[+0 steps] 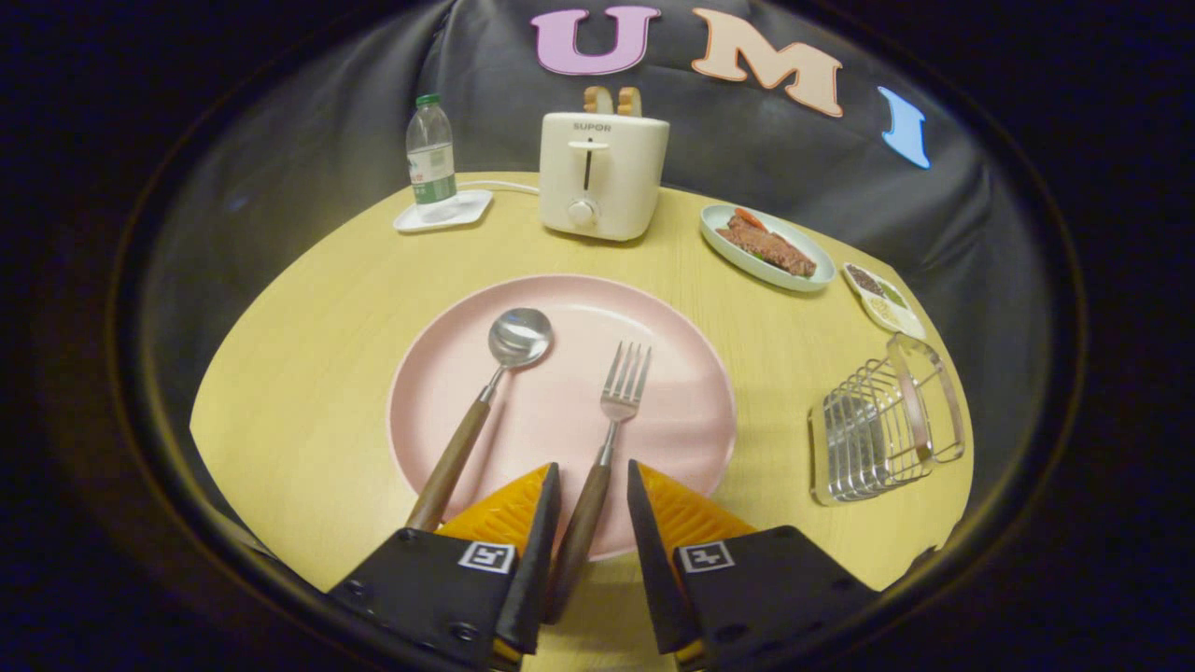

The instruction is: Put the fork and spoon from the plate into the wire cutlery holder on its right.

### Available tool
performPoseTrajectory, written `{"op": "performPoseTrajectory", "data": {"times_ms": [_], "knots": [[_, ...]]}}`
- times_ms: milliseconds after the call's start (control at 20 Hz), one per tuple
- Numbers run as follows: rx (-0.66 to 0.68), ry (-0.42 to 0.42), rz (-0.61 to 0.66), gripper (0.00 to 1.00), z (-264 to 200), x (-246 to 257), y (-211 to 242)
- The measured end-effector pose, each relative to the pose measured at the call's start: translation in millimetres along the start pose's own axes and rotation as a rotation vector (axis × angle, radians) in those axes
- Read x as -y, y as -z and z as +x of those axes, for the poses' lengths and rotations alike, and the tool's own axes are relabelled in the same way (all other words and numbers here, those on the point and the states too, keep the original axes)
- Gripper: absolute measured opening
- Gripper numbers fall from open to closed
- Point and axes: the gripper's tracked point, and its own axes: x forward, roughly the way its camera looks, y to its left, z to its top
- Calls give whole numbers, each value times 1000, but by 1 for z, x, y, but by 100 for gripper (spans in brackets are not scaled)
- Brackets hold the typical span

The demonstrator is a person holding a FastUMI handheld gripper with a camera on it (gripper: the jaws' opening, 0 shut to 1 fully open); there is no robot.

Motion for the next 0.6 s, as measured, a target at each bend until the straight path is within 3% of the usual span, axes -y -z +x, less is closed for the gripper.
{"op": "performPoseTrajectory", "data": {"times_ms": [250, 350, 600], "knots": [[-23, 9, 15, 32, 4, 2, 2], [-40, 7, 34, 14, 2, 3, 2], [-67, -19, 9, 13, -3, 5, -4]]}}
